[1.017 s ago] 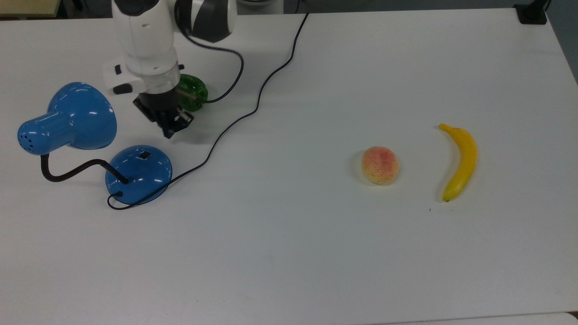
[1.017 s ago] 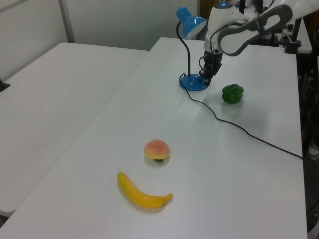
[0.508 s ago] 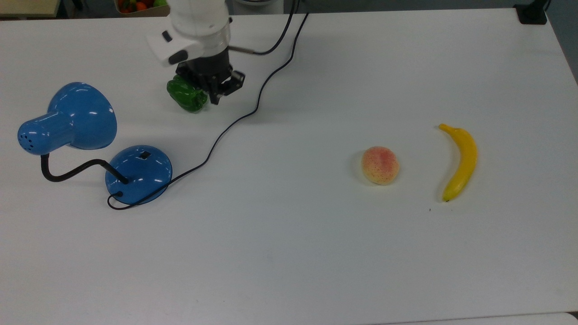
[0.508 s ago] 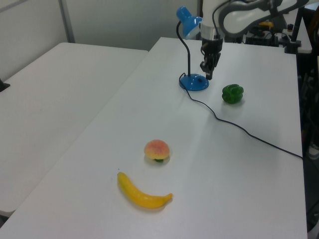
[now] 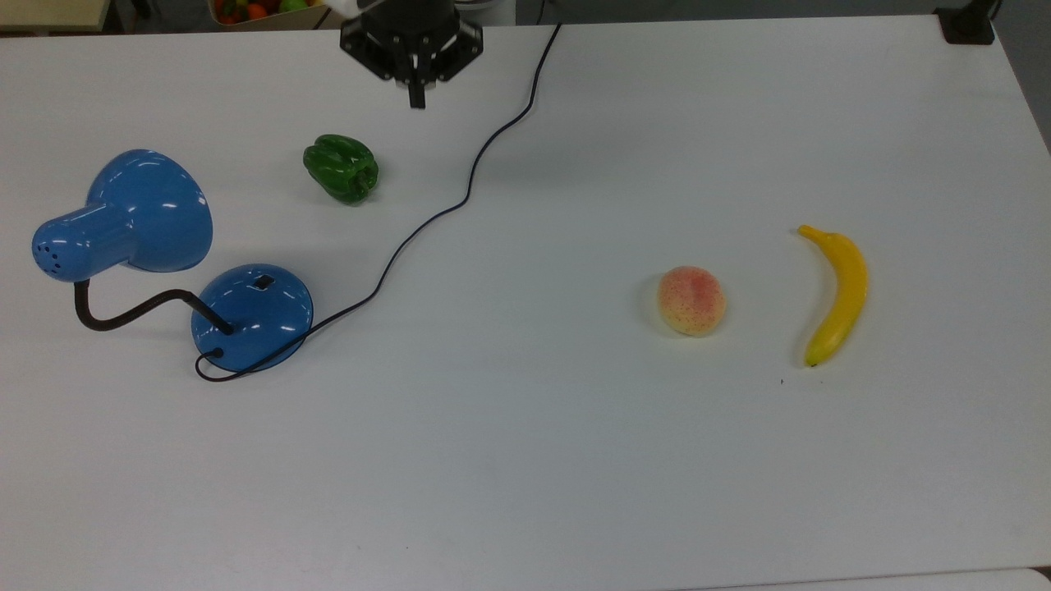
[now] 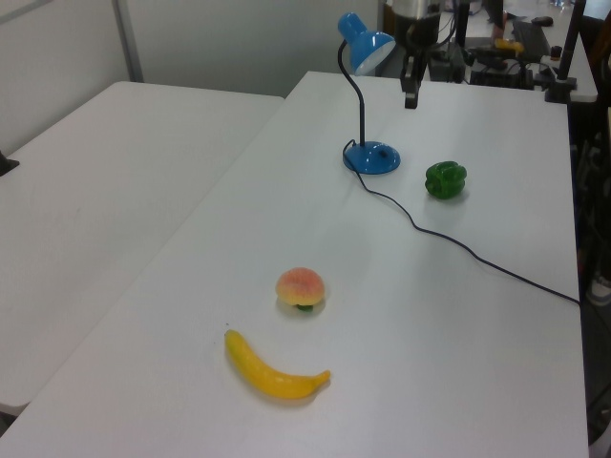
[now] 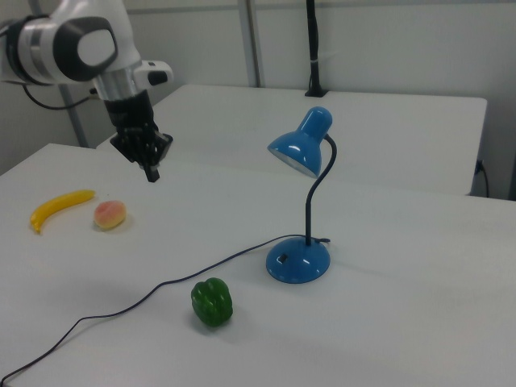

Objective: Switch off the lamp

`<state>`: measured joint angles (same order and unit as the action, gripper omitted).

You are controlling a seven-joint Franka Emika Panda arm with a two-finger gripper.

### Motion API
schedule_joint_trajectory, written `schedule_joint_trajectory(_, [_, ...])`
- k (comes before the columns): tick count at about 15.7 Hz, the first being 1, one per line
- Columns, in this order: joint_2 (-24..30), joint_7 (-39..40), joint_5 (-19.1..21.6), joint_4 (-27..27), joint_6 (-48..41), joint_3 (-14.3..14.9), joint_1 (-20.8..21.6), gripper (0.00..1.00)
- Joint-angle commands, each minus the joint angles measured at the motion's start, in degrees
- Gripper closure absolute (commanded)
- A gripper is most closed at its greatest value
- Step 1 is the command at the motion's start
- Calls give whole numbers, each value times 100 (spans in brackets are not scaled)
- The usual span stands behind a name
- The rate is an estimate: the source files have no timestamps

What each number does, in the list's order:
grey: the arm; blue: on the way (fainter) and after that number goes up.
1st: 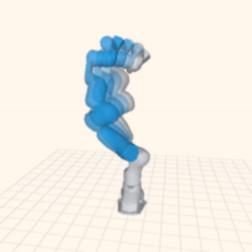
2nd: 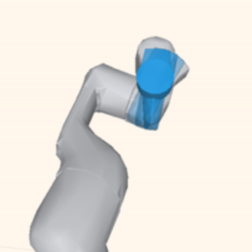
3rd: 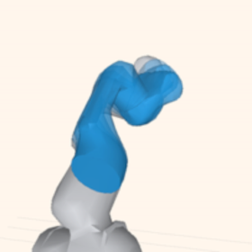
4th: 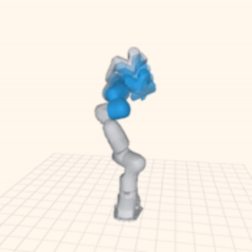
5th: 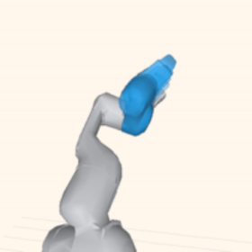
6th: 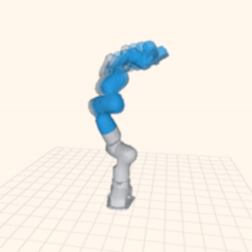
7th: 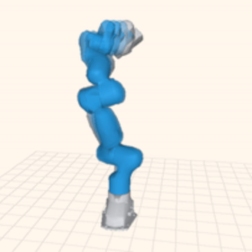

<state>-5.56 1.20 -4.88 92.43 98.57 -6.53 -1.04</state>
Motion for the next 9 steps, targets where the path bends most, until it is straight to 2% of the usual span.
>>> schedule_joint_trajectory(1, [388,319,-13,-32,-470,362,367,100])
schedule_joint_trajectory(3, [512,319,-4,-32,-593,669,657,100])
schedule_joint_trajectory(4, [556,319,-13,-32,-645,740,719,95])
schedule_joint_trajectory(5, [574,319,-4,-32,-681,741,719,86])
schedule_joint_trajectory(6, [591,319,-4,-32,-716,741,711,66])
schedule_joint_trajectory(7, [609,302,-4,-32,-751,741,711,54])
schedule_joint_trajectory(8, [609,267,-13,-32,-769,741,719,28])
schedule_joint_trajectory(9, [609,249,-21,-32,-769,732,719,5])
